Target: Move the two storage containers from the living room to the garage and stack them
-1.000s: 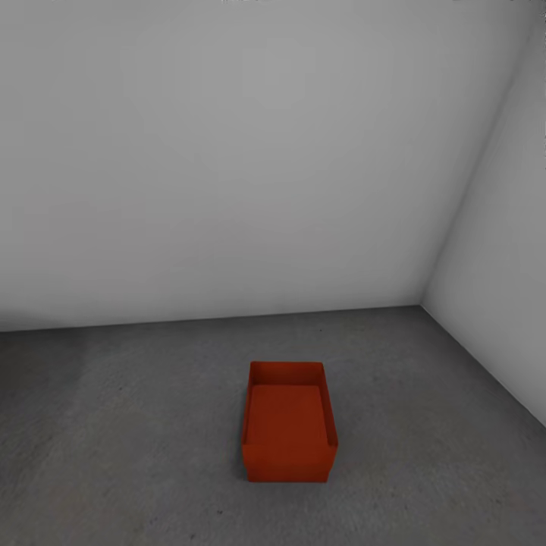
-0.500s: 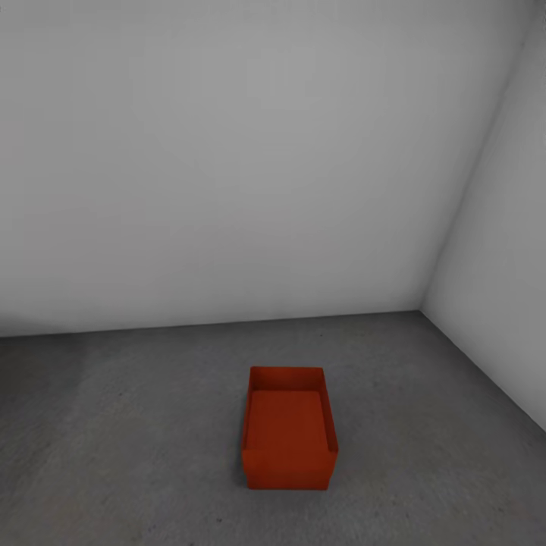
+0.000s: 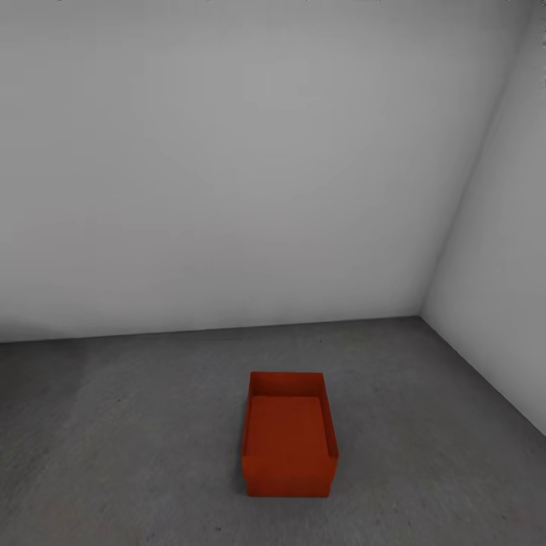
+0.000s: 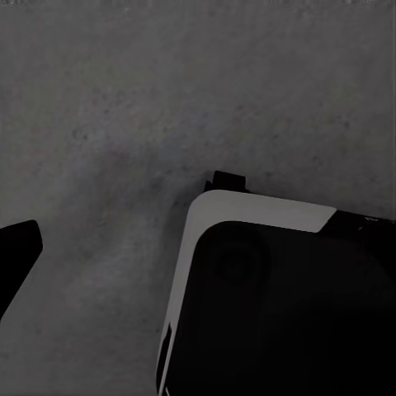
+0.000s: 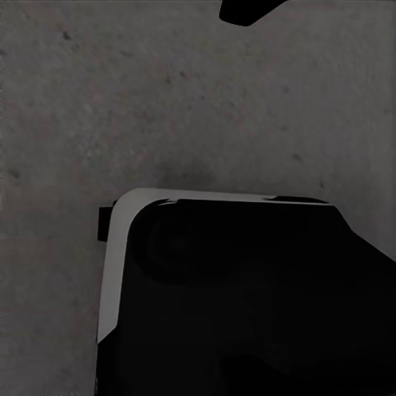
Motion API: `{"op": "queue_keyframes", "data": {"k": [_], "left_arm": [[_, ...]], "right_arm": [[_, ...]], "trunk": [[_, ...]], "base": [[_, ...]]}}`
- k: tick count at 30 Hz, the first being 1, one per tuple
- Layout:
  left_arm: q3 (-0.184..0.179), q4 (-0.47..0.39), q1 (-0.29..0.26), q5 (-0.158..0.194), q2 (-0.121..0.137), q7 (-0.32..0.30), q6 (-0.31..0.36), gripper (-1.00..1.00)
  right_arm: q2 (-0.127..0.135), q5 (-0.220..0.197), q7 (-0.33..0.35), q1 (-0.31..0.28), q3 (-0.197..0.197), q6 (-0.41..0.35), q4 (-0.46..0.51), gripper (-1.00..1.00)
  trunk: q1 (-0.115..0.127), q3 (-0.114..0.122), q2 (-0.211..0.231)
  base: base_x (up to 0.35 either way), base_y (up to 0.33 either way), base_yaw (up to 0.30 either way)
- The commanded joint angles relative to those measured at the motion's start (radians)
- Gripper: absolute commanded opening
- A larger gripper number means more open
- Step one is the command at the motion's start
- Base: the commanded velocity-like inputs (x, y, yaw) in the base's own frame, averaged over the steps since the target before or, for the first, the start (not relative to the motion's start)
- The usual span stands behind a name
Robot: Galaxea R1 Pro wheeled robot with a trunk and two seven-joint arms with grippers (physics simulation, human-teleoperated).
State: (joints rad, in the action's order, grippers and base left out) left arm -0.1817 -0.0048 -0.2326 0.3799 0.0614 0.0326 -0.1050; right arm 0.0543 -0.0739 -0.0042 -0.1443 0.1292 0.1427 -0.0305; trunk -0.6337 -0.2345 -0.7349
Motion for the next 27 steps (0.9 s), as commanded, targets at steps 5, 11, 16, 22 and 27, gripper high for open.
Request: {"op": "queue_keyframes", "data": {"k": [5,11,16,22,27], "left_arm": [[-0.009,0.0,-0.001,0.007,0.0,0.003,-0.002,1.0],[-0.009,0.0,-0.001,0.007,0.0,0.003,-0.002,1.0],[-0.009,0.0,-0.001,0.007,0.0,0.003,-0.002,1.0],[-0.009,0.0,-0.001,0.007,0.0,0.003,-0.002,1.0],[-0.009,0.0,-0.001,0.007,0.0,0.003,-0.002,1.0]], "right_arm": [[0.0,-0.007,0.0,-0.001,0.008,0.006,-0.003,1.0],[0.0,-0.007,0.0,-0.001,0.008,0.006,-0.003,1.0],[0.001,-0.007,0.0,-0.001,0.008,0.006,-0.003,1.0],[0.0,-0.007,0.0,-0.001,0.009,0.006,-0.003,1.0],[-0.001,-0.007,0.0,-0.001,0.009,0.006,-0.003,1.0]], "trunk": [[0.0,0.007,-0.001],[0.0,0.017,-0.001],[0.0,0.025,-0.001],[0.0,0.035,-0.001],[0.0,0.043,-0.001]], "base": [[0.0,0.0,0.0],[0.0,0.0,0.0],[0.0,0.0,0.0],[0.0,0.0,0.0],[0.0,0.0,0.0]]}}
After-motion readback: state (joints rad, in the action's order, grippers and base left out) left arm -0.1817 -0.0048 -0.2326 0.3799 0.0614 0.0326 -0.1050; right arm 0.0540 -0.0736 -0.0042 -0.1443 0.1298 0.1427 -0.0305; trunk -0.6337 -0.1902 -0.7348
